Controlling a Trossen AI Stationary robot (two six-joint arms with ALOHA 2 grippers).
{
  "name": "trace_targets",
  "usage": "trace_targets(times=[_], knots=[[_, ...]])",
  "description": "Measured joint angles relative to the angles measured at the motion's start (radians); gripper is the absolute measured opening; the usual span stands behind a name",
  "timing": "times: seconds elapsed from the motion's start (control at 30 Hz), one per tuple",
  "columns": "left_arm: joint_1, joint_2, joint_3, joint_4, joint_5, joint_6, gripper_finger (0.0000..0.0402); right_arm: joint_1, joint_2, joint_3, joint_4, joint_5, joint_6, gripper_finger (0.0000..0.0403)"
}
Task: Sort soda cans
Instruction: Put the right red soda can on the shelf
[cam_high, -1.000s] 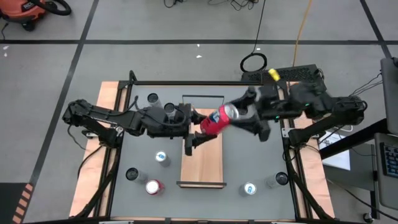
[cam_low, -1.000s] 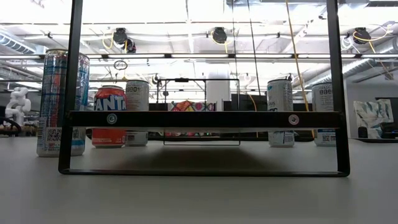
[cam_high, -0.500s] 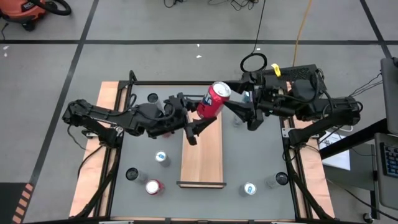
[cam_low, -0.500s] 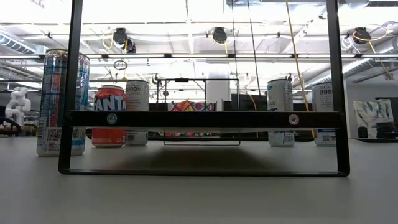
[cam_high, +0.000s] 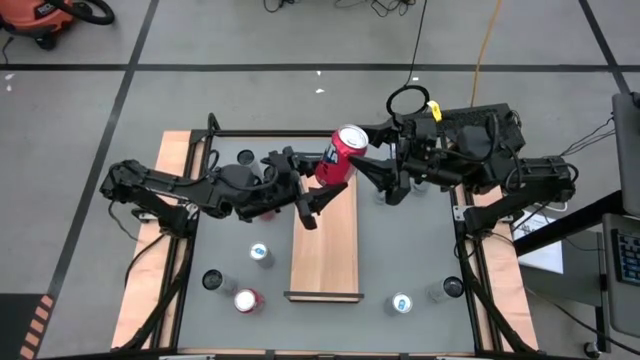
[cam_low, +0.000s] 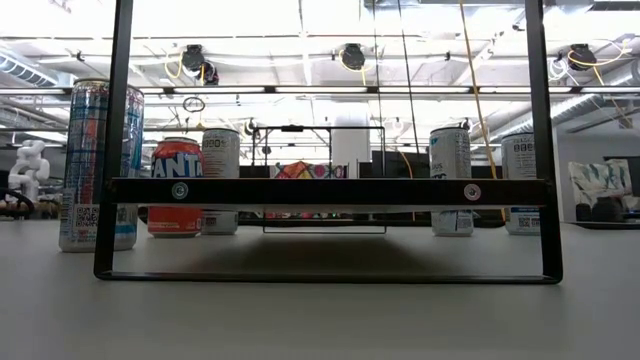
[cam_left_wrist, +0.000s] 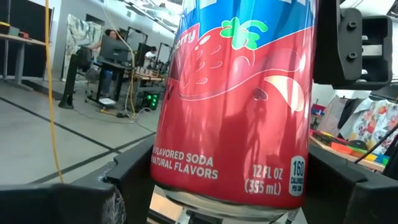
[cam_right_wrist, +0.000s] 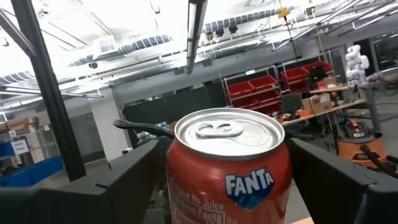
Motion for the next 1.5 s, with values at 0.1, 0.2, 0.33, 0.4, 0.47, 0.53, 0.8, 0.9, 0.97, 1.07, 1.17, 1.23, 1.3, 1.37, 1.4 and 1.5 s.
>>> trace_targets(times=[0.1, 0.2, 0.33, 0.4, 0.47, 0.53, 0.8, 0.9, 0.97, 1.07, 1.17, 1.23, 1.3, 1.37, 1.4, 1.5], knots=[[0.000, 0.000, 0.000, -0.001, 0.000, 0.000, 0.0295, -0.009, 0.001, 0.000, -0.002, -0.005, 0.007, 0.0323], [0.000, 0.000, 0.000, -0.001, 0.000, 0.000, 0.0295, -0.015, 0.005, 0.000, -0.001, -0.008, 0.007, 0.0323], [0.000, 0.000, 0.000, -0.002, 0.000, 0.000, 0.0295, -0.016, 0.015, 0.000, 0.002, -0.007, 0.007, 0.0323], [0.000, 0.000, 0.000, -0.003, 0.000, 0.000, 0.0295, -0.016, 0.016, 0.000, 0.009, -0.005, 0.007, 0.0325], [0.000, 0.000, 0.000, -0.003, 0.000, 0.000, 0.0295, -0.014, 0.017, 0.000, 0.034, -0.007, 0.005, 0.0336], [0.000, 0.000, 0.000, -0.003, 0.000, 0.000, 0.0295, -0.014, 0.015, 0.000, 0.046, 0.000, 0.007, 0.0349], [0.000, 0.000, 0.000, -0.004, 0.000, 0.006, 0.0296, -0.021, 0.013, 0.000, 0.016, -0.003, -0.008, 0.0365], [0.000, 0.000, 0.000, -0.005, 0.000, 0.007, 0.0296, -0.021, 0.013, 0.000, -0.001, -0.003, -0.014, 0.0359], [0.000, 0.000, 0.000, -0.007, 0.000, 0.007, 0.0296, -0.021, 0.013, 0.000, -0.005, -0.003, -0.020, 0.0357], [0.000, 0.000, 0.000, -0.015, 0.000, 0.010, 0.0296, -0.021, 0.013, 0.000, -0.015, -0.003, -0.019, 0.0355], [0.000, 0.000, 0.000, -0.022, -0.001, 0.034, 0.0296, -0.021, 0.013, 0.000, -0.022, -0.004, -0.018, 0.0355], [0.000, 0.000, 0.000, -0.032, -0.001, 0.033, 0.0296, -0.021, 0.013, 0.000, -0.023, -0.004, -0.013, 0.0355], [0.000, 0.000, 0.000, -0.040, -0.001, 0.035, 0.0296, -0.021, 0.013, 0.000, -0.023, -0.004, -0.012, 0.0354], [0.000, 0.000, 0.000, -0.041, -0.002, 0.035, 0.0296, -0.023, 0.013, 0.000, -0.022, -0.004, -0.011, 0.0354], [0.000, 0.000, 0.000, -0.041, -0.002, 0.035, 0.0296, -0.023, 0.013, 0.000, -0.022, -0.004, -0.004, 0.0354], [0.000, 0.000, 0.000, -0.042, -0.003, 0.035, 0.0296, -0.023, 0.013, 0.000, -0.023, -0.005, 0.006, 0.0351]])
